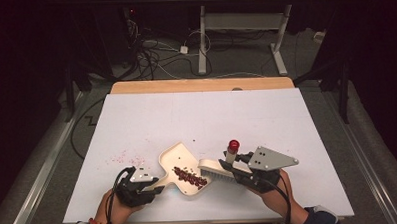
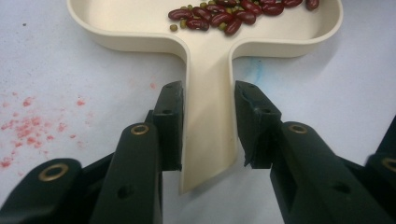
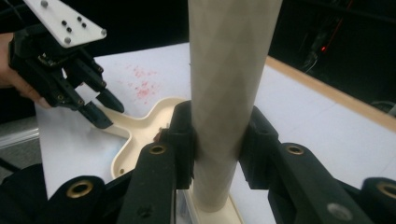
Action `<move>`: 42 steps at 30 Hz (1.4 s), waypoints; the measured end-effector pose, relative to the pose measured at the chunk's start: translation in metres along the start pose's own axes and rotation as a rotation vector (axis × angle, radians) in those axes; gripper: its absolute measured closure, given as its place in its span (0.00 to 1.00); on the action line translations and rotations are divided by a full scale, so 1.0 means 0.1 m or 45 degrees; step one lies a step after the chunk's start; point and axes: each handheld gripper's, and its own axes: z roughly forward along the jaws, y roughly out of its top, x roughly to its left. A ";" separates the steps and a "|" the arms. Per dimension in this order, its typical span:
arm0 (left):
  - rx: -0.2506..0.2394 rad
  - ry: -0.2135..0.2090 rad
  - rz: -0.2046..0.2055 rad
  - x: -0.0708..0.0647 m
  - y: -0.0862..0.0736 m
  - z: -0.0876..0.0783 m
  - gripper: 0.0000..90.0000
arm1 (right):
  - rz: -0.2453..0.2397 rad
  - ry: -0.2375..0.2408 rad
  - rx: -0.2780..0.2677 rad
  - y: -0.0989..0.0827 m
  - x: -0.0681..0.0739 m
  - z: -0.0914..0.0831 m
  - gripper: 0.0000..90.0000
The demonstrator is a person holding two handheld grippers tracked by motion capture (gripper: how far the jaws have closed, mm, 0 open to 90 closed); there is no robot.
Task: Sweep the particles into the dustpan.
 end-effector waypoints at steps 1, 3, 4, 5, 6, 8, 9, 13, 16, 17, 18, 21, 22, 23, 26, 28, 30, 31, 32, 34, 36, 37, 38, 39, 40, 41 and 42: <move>0.000 0.000 0.000 0.00 0.00 0.00 0.70 | 0.006 -0.005 -0.012 0.00 -0.01 -0.02 0.78; 0.002 0.000 0.001 0.00 0.00 0.00 0.70 | 0.012 -0.017 -0.020 0.01 -0.06 -0.06 0.78; 0.003 -0.001 0.001 0.01 0.00 0.00 0.70 | 0.005 -0.034 -0.030 0.01 -0.08 -0.08 0.78; 0.004 0.001 0.002 0.01 0.00 0.00 0.70 | -0.011 -0.054 -0.032 0.01 -0.10 -0.10 0.78; 0.005 -0.001 0.001 0.01 0.00 0.00 0.70 | -0.029 -0.073 -0.033 0.01 -0.11 -0.11 0.78; 0.004 -0.002 -0.003 0.01 0.00 0.00 0.70 | -0.078 -0.126 -0.035 0.01 -0.14 -0.11 0.78; 0.003 -0.002 -0.005 0.01 0.00 0.00 0.70 | -0.080 -0.142 -0.029 0.00 -0.16 -0.10 0.78; 0.006 0.000 -0.006 0.01 0.00 0.00 0.70 | -0.080 -0.179 -0.006 -0.05 -0.21 -0.02 0.78; 0.004 0.002 -0.011 0.01 0.01 0.00 0.70 | -0.073 -0.197 0.013 -0.08 -0.22 0.09 0.78; 0.002 0.003 -0.013 0.01 0.01 0.00 0.70 | -0.060 -0.182 0.024 -0.09 -0.21 0.13 0.78; 0.003 0.004 -0.013 0.01 0.01 0.01 0.70 | -0.053 -0.162 0.024 -0.09 -0.19 0.16 0.78; 0.006 0.004 -0.014 0.01 0.01 0.01 0.70 | -0.044 -0.085 0.032 -0.07 -0.07 0.23 0.78; 0.007 0.004 -0.014 0.01 0.01 0.01 0.70 | -0.055 -0.080 0.029 -0.05 -0.02 0.24 0.78; 0.003 0.004 -0.016 0.01 0.01 0.01 0.70 | -0.054 -0.063 0.020 -0.04 0.00 0.25 0.78; -0.003 0.003 -0.021 0.01 0.00 0.01 0.70 | -0.015 -0.010 -0.015 0.00 0.02 0.24 0.78; -0.006 -0.003 -0.028 0.02 0.00 0.01 0.70 | -0.010 -0.024 -0.042 0.05 -0.02 0.18 0.78; -0.007 -0.004 -0.042 0.04 -0.01 0.01 0.70 | -0.022 -0.045 -0.049 0.06 -0.05 0.17 0.78; -0.009 -0.005 -0.048 0.05 -0.01 0.02 0.70 | -0.024 -0.068 -0.057 0.07 -0.09 0.16 0.78; -0.009 -0.003 -0.050 0.06 -0.01 0.02 0.70 | -0.023 -0.079 -0.070 0.08 -0.14 0.16 0.78; -0.006 -0.001 -0.058 0.07 -0.01 0.02 0.70 | -0.029 -0.097 -0.079 0.10 -0.21 0.20 0.78; -0.008 -0.003 -0.064 0.09 -0.01 0.02 0.70 | -0.044 -0.141 -0.091 0.11 -0.30 0.28 0.78; -0.012 -0.004 -0.073 0.10 -0.01 0.02 0.70 | -0.062 -0.159 -0.093 0.12 -0.35 0.33 0.78; -0.011 -0.004 -0.080 0.12 -0.02 0.02 0.70 | -0.072 -0.179 -0.088 0.13 -0.40 0.39 0.78; -0.017 -0.003 -0.087 0.13 -0.02 0.02 0.70 | -0.074 -0.206 -0.084 0.13 -0.45 0.47 0.78; -0.014 -0.004 -0.095 0.14 -0.03 0.01 0.70 | -0.078 -0.221 -0.083 0.13 -0.48 0.52 0.78; -0.016 -0.004 -0.101 0.16 -0.03 0.01 0.70 | -0.082 -0.242 -0.083 0.13 -0.52 0.59 0.78; -0.018 -0.003 -0.107 0.17 -0.04 0.01 0.70 | -0.079 -0.253 -0.082 0.12 -0.55 0.66 0.78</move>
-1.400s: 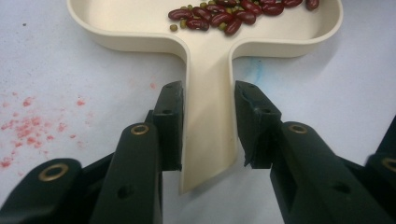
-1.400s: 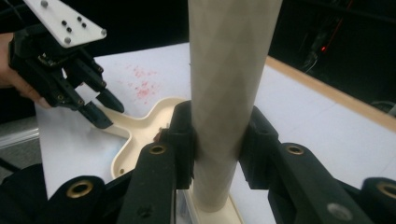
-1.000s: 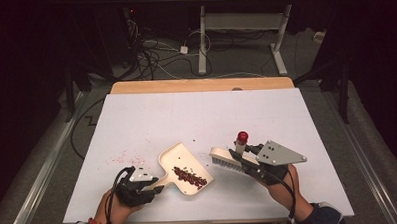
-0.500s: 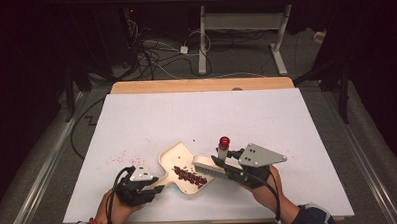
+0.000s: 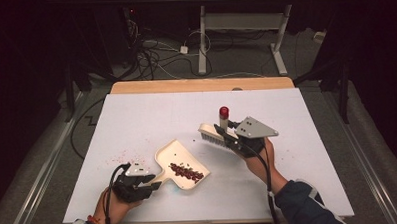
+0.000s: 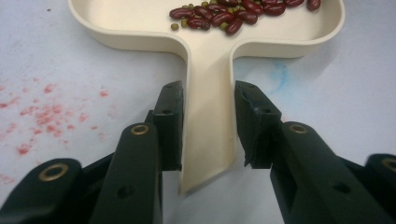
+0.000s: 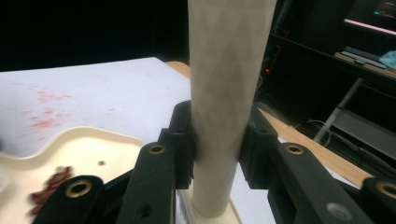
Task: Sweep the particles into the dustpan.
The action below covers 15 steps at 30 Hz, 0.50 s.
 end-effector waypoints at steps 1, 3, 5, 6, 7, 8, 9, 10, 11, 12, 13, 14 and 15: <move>-0.002 0.000 -0.008 0.02 0.00 0.00 0.70 | 0.005 -0.013 0.001 -0.01 -0.01 0.07 0.78; -0.004 0.004 -0.015 0.04 -0.01 0.00 0.70 | 0.016 -0.032 0.016 -0.03 -0.02 0.21 0.78; -0.005 0.006 -0.020 0.05 -0.01 -0.01 0.70 | 0.016 -0.042 0.018 -0.04 0.01 0.31 0.78; -0.006 0.007 -0.021 0.06 -0.01 -0.01 0.70 | 0.015 -0.044 0.022 -0.04 0.04 0.35 0.78; -0.009 0.010 -0.025 0.06 -0.02 -0.01 0.70 | 0.014 -0.040 0.022 -0.04 0.06 0.38 0.78; -0.011 0.013 -0.028 0.07 -0.02 -0.01 0.70 | 0.013 -0.026 0.023 -0.04 0.09 0.41 0.78; -0.009 0.019 -0.028 0.08 -0.02 -0.02 0.70 | 0.012 -0.008 0.030 -0.03 0.12 0.43 0.78; -0.010 0.020 -0.031 0.08 -0.03 -0.02 0.70 | 0.014 0.011 0.035 -0.03 0.16 0.42 0.78; -0.011 0.021 -0.037 0.09 -0.03 -0.02 0.70 | 0.010 0.027 0.039 -0.02 0.20 0.41 0.78; -0.011 0.026 -0.038 0.09 -0.04 -0.02 0.70 | 0.011 0.043 0.041 -0.01 0.24 0.40 0.78; -0.010 0.029 -0.038 0.09 -0.04 -0.02 0.70 | 0.023 0.066 0.039 0.00 0.28 0.38 0.78; -0.009 0.029 -0.038 0.09 -0.04 -0.02 0.70 | 0.036 0.093 0.037 0.01 0.32 0.35 0.78; -0.011 0.032 -0.041 0.08 -0.03 -0.02 0.70 | 0.044 0.117 0.035 0.03 0.37 0.32 0.78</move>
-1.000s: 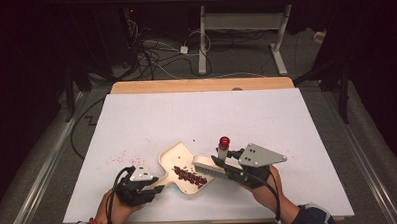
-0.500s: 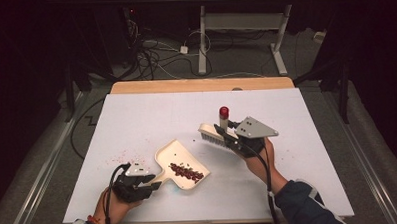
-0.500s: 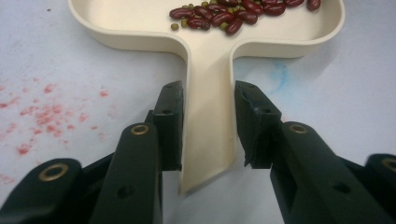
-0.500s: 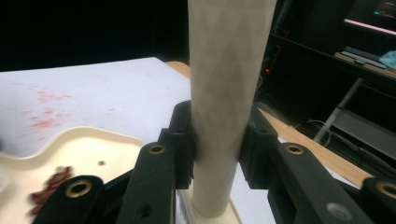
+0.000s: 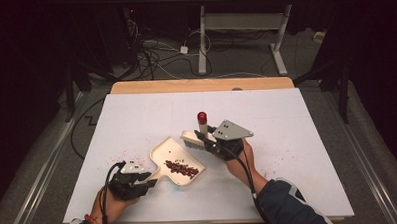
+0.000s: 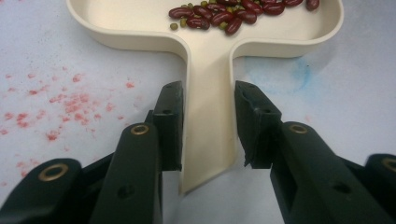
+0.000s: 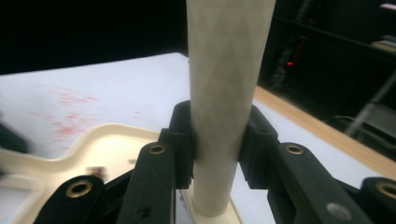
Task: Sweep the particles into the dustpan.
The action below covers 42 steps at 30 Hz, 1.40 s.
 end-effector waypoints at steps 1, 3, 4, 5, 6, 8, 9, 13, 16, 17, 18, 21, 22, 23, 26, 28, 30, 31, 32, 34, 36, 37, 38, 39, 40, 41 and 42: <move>0.006 0.002 0.002 0.00 0.00 0.00 0.70 | 0.008 0.027 -0.001 0.01 0.06 -0.02 0.78; 0.006 0.005 0.004 -0.01 0.00 0.00 0.70 | 0.017 0.085 -0.010 0.05 0.17 -0.07 0.78; 0.005 0.006 0.003 -0.01 0.00 0.00 0.70 | 0.005 0.105 -0.022 0.07 0.21 -0.09 0.78; 0.006 0.007 0.003 -0.01 0.01 0.00 0.70 | -0.004 0.115 -0.035 0.10 0.25 -0.12 0.78; 0.005 0.007 0.003 -0.01 0.01 0.00 0.70 | -0.007 0.120 -0.050 0.12 0.26 -0.15 0.78; 0.006 0.008 0.002 -0.01 0.00 0.00 0.70 | 0.000 0.131 -0.073 0.15 0.25 -0.20 0.78; 0.005 0.008 0.002 -0.01 0.00 0.01 0.70 | 0.000 0.121 -0.083 0.16 0.24 -0.22 0.78; -0.006 0.013 -0.011 -0.02 0.00 0.01 0.70 | -0.039 0.019 -0.098 0.16 0.14 -0.21 0.78; -0.006 0.016 -0.020 -0.03 0.00 0.02 0.70 | -0.040 -0.039 -0.084 0.11 0.07 -0.13 0.78; -0.009 0.019 -0.027 -0.04 0.01 0.02 0.70 | -0.034 -0.053 -0.078 0.09 0.06 -0.09 0.78; -0.006 0.023 -0.028 -0.05 0.02 0.03 0.70 | -0.026 -0.062 -0.081 0.07 0.05 -0.05 0.78; -0.009 0.039 -0.031 -0.07 0.05 0.05 0.70 | -0.036 -0.074 -0.077 0.05 0.10 0.08 0.78; -0.013 0.047 -0.035 -0.07 0.06 0.06 0.70 | -0.040 -0.073 -0.079 0.05 0.12 0.13 0.78; -0.015 0.057 -0.031 -0.07 0.07 0.06 0.70 | -0.048 -0.063 -0.074 0.04 0.14 0.18 0.78; -0.024 0.066 -0.043 -0.06 0.08 0.08 0.70 | -0.041 -0.040 -0.077 0.05 0.25 0.28 0.78; -0.031 0.078 -0.052 -0.06 0.09 0.09 0.70 | -0.046 -0.022 -0.070 0.07 0.32 0.31 0.78; -0.038 0.091 -0.060 -0.06 0.09 0.09 0.70 | -0.023 -0.014 -0.073 0.09 0.37 0.33 0.78; -0.047 0.096 -0.078 -0.07 0.09 0.09 0.70 | -0.018 -0.008 -0.072 0.10 0.40 0.33 0.78; -0.057 0.097 -0.107 -0.08 0.10 0.09 0.70 | -0.012 -0.007 -0.073 0.11 0.43 0.33 0.78; -0.075 0.124 -0.123 -0.11 0.12 0.08 0.70 | 0.016 0.016 -0.073 0.12 0.48 0.34 0.78; -0.076 0.129 -0.137 -0.12 0.13 0.09 0.70 | 0.024 0.019 -0.074 0.14 0.53 0.35 0.78; -0.073 0.132 -0.144 -0.13 0.14 0.10 0.70 | 0.033 0.030 -0.074 0.15 0.55 0.35 0.78; -0.073 0.136 -0.149 -0.14 0.14 0.12 0.70 | 0.050 0.039 -0.080 0.16 0.57 0.36 0.78; -0.074 0.139 -0.152 -0.14 0.14 0.13 0.70 | 0.050 0.041 -0.080 0.17 0.59 0.36 0.78; -0.067 0.145 -0.146 -0.14 0.14 0.14 0.70 | 0.057 0.044 -0.077 0.17 0.60 0.36 0.78; -0.067 0.144 -0.147 -0.13 0.14 0.14 0.70 | 0.074 0.054 -0.076 0.18 0.62 0.36 0.78; -0.071 0.144 -0.149 -0.12 0.14 0.14 0.70 | 0.076 0.061 -0.076 0.18 0.62 0.36 0.78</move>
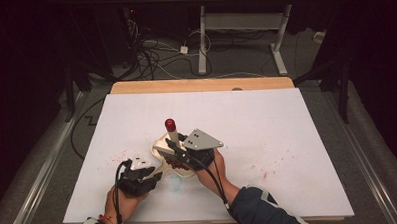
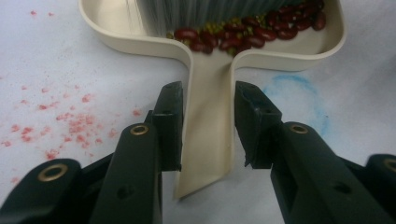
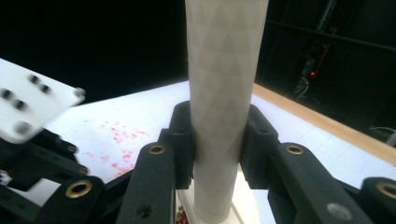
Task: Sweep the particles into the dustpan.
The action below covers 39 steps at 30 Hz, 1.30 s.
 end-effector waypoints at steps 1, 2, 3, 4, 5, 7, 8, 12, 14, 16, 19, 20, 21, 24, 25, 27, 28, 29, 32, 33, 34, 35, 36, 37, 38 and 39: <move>-0.003 0.001 -0.001 0.00 0.00 0.00 0.70 | 0.004 -0.002 -0.001 0.00 0.01 0.00 0.78; 0.000 0.002 0.005 0.00 0.00 0.00 0.70 | 0.003 -0.002 -0.001 0.00 0.02 0.00 0.78; 0.000 0.003 0.008 0.01 0.00 0.00 0.70 | 0.006 -0.002 0.000 0.01 0.01 0.00 0.78; -0.002 0.003 0.008 0.01 0.01 0.00 0.70 | 0.015 -0.003 -0.002 0.01 0.00 -0.01 0.78; 0.000 0.001 0.010 0.02 0.01 0.00 0.70 | 0.020 -0.002 -0.007 0.02 -0.01 -0.01 0.78; -0.002 0.005 0.007 0.05 0.01 -0.02 0.70 | 0.014 -0.002 -0.011 0.04 -0.03 -0.04 0.78; -0.003 0.010 0.008 0.06 0.01 -0.03 0.71 | 0.010 -0.005 -0.016 0.05 -0.05 -0.05 0.78; 0.002 0.036 -0.008 0.14 -0.03 -0.05 0.71 | -0.008 -0.006 -0.029 0.10 -0.13 -0.14 0.78; -0.001 0.057 -0.024 0.17 -0.04 -0.07 0.71 | -0.009 -0.001 -0.038 0.12 -0.20 -0.20 0.78; -0.008 0.071 -0.046 0.22 -0.06 -0.08 0.71 | -0.026 -0.008 -0.043 0.16 -0.26 -0.28 0.78; -0.017 0.090 -0.078 0.29 -0.08 -0.10 0.71 | -0.035 -0.034 -0.051 0.19 -0.37 -0.41 0.78; -0.014 0.093 -0.082 0.32 -0.08 -0.11 0.71 | -0.037 -0.041 -0.056 0.20 -0.41 -0.46 0.78; -0.016 0.099 -0.091 0.33 -0.08 -0.11 0.71 | -0.029 -0.045 -0.058 0.21 -0.44 -0.50 0.78; -0.019 0.117 -0.108 0.39 -0.09 -0.13 0.70 | -0.026 -0.069 -0.063 0.21 -0.56 -0.67 0.78; -0.021 0.122 -0.118 0.41 -0.10 -0.14 0.70 | -0.031 -0.072 -0.065 0.21 -0.59 -0.71 0.78; -0.024 0.134 -0.126 0.45 -0.11 -0.16 0.70 | -0.032 -0.088 -0.065 0.20 -0.67 -0.84 0.78; -0.028 0.135 -0.135 0.47 -0.11 -0.16 0.71 | -0.037 -0.091 -0.066 0.18 -0.72 -0.92 0.78; -0.029 0.140 -0.141 0.48 -0.12 -0.17 0.71 | -0.040 -0.094 -0.067 0.16 -0.75 -0.98 0.78; -0.032 0.150 -0.156 0.52 -0.12 -0.18 0.71 | -0.039 -0.092 -0.065 0.09 -0.87 -1.19 0.78; -0.035 0.156 -0.160 0.53 -0.12 -0.18 0.70 | -0.040 -0.086 -0.064 0.07 -0.91 -1.27 0.78; -0.035 0.159 -0.163 0.54 -0.12 -0.18 0.71 | -0.040 -0.087 -0.056 0.05 -0.95 -1.34 0.78; -0.040 0.161 -0.173 0.55 -0.12 -0.18 0.71 | -0.043 -0.091 -0.048 0.03 -0.98 -1.41 0.78; -0.044 0.164 -0.178 0.55 -0.12 -0.18 0.70 | -0.050 -0.098 -0.048 0.02 -1.01 -1.48 0.78; -0.044 0.166 -0.180 0.56 -0.12 -0.18 0.71 | -0.052 -0.104 -0.038 0.00 -1.04 -1.56 0.78; -0.046 0.166 -0.185 0.57 -0.11 -0.18 0.70 | -0.051 -0.114 -0.038 -0.01 -1.07 -1.63 0.78; -0.048 0.167 -0.190 0.58 -0.10 -0.18 0.70 | -0.049 -0.113 -0.033 -0.02 -1.10 -1.70 0.78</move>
